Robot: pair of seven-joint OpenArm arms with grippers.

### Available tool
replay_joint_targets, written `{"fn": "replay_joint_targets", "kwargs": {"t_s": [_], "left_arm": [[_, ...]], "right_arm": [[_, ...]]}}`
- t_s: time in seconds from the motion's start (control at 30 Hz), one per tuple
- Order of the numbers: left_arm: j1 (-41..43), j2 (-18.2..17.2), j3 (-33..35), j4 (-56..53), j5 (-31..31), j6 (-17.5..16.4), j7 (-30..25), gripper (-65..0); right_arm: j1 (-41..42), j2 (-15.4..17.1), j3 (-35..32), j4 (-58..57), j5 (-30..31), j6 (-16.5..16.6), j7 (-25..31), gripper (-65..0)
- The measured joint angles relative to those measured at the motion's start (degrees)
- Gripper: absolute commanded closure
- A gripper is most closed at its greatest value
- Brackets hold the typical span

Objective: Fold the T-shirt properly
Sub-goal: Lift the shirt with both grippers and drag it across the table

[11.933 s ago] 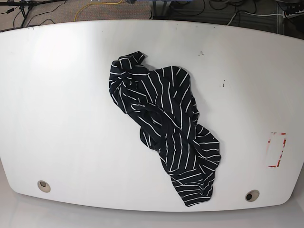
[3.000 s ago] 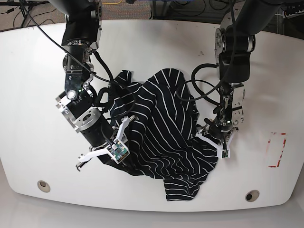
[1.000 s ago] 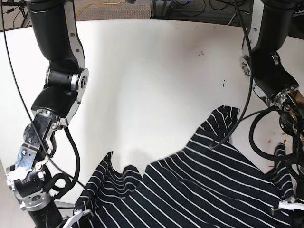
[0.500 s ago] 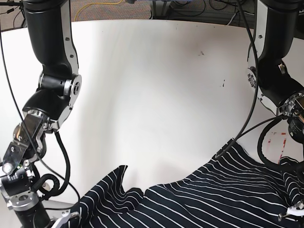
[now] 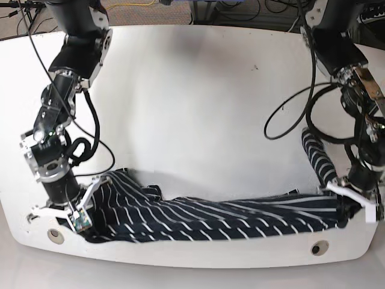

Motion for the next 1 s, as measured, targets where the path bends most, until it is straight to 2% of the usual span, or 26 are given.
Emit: {"fn": "replay_joint_targets", "kwargs": {"t_s": [0.2,0.43,0.57,0.77,1.0], "left_arm": [[12.7,-0.3,-2.0,0.2,-4.8,0.3,0.0,0.0],[25.0,-4.9,-2.4,0.3,-11.3,0.2,0.0,0.0],[29.6,-7.0,-2.5,0.4,-14.0,0.2,-0.8,0.0],[36.1,-8.9,-2.5,0.3,-14.2,0.2,-0.6,0.0],[40.9,-9.2,-2.9,0.3,-14.3,0.1,-0.9,0.0]], "right_arm": [[-9.4,-2.9,3.1,1.0,0.2,-0.1,0.5,-0.2],[-19.1,-4.3,5.6,1.3,0.2,0.1,1.8,-0.2],[-23.1,-6.5,7.0,1.5,-0.1,0.0,4.0,-0.2],[-29.8,-9.2,8.0,1.7,-0.2,0.0,6.6,-0.2],[-34.8,-9.9,8.2,1.7,-0.2,0.0,7.0,-0.2]]}}
